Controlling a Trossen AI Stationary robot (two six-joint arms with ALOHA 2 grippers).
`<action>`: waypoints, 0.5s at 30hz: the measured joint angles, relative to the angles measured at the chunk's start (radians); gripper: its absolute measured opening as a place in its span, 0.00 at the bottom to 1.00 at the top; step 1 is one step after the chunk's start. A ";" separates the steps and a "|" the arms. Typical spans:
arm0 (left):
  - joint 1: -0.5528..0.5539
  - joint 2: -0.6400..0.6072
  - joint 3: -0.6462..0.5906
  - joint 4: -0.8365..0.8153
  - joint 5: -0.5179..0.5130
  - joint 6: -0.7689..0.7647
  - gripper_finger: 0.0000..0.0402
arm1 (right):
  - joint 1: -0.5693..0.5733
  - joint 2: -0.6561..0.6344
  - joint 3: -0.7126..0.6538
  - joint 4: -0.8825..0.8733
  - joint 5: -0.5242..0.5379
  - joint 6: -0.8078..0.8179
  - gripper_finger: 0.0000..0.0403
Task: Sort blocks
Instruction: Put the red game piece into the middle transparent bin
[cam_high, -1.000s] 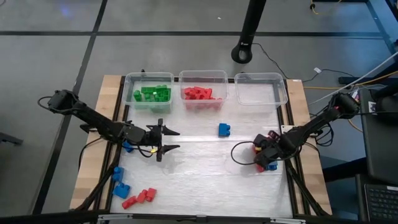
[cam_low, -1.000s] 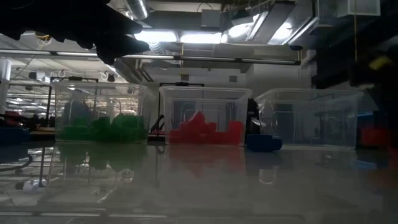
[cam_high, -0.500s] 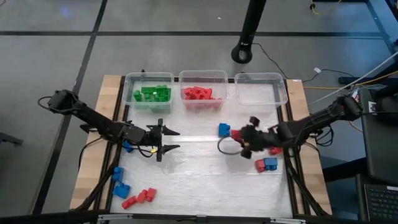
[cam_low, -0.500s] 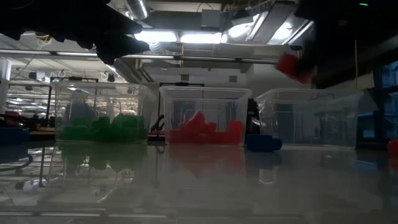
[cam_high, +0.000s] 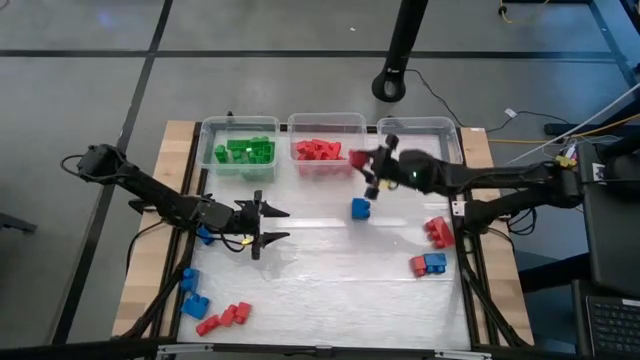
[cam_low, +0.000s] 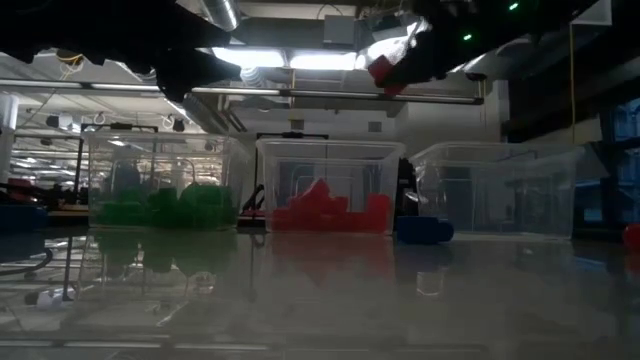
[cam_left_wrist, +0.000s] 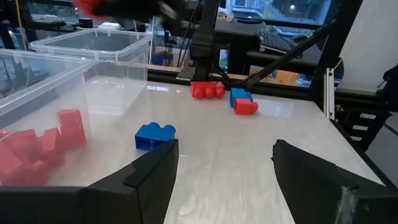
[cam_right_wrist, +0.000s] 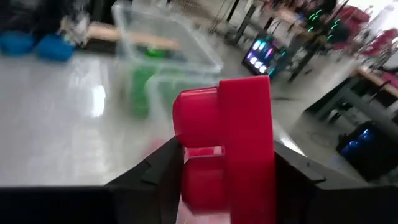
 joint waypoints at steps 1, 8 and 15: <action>0.000 0.000 0.000 0.000 0.000 0.000 0.61 | -0.027 0.014 0.000 0.042 -0.027 -0.015 0.46; 0.000 0.000 0.000 0.003 0.000 -0.006 0.61 | -0.154 0.133 0.000 0.256 -0.157 -0.152 0.47; 0.000 0.000 0.000 0.003 0.000 -0.015 0.61 | -0.205 0.192 0.000 0.353 -0.061 -0.147 0.50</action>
